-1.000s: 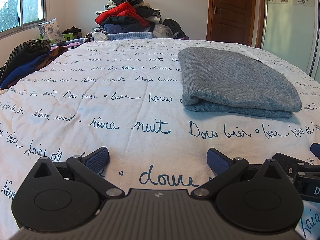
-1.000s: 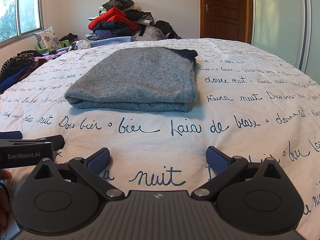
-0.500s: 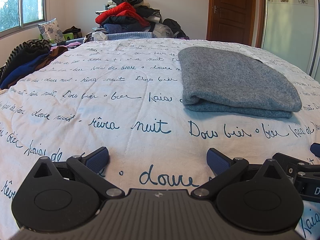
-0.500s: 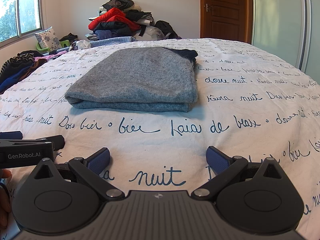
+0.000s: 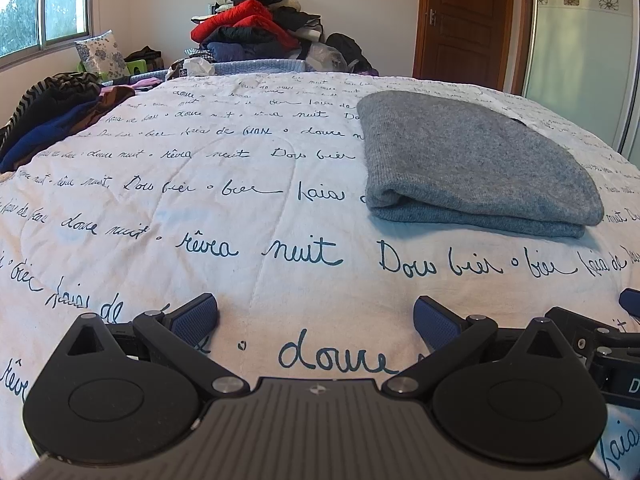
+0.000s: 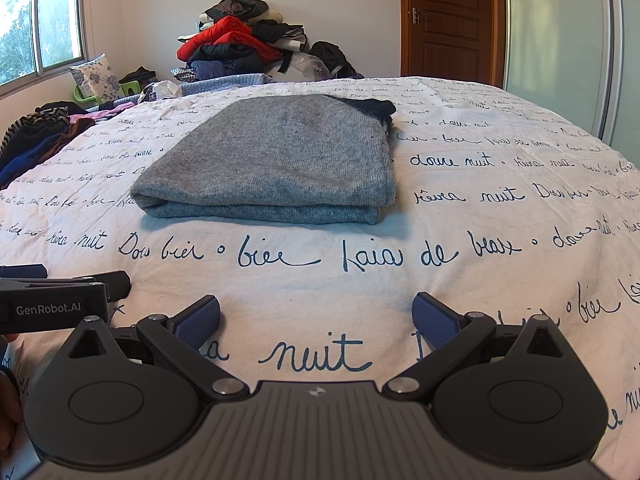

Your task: Fold small clothes

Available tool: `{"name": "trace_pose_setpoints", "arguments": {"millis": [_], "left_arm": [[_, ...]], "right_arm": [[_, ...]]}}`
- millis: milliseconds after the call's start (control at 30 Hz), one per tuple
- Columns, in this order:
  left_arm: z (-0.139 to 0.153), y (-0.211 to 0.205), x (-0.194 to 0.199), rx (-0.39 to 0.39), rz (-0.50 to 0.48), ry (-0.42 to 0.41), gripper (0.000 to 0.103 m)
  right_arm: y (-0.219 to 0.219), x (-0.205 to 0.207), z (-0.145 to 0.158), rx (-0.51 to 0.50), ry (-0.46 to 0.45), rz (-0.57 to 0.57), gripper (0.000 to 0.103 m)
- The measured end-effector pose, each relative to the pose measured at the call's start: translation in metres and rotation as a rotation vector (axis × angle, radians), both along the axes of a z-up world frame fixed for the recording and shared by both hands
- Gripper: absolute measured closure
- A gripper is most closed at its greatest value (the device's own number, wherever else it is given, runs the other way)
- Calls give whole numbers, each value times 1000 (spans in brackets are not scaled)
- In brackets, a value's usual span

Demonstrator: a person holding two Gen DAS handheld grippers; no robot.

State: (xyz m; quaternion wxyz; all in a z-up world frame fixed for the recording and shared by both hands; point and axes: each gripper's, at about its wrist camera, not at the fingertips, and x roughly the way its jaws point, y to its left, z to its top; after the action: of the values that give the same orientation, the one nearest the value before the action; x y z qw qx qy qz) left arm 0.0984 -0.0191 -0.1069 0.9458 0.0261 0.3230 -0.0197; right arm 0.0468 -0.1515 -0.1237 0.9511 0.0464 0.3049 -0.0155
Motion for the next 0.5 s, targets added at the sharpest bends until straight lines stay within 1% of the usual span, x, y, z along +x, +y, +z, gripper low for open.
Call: {"name": "trace_pose_setpoints", "arguments": {"millis": [500], "left_arm": [[0,2,0,-14,1,3,0]], "right_arm": [[0,0,0,1,-1,1,0]]}}
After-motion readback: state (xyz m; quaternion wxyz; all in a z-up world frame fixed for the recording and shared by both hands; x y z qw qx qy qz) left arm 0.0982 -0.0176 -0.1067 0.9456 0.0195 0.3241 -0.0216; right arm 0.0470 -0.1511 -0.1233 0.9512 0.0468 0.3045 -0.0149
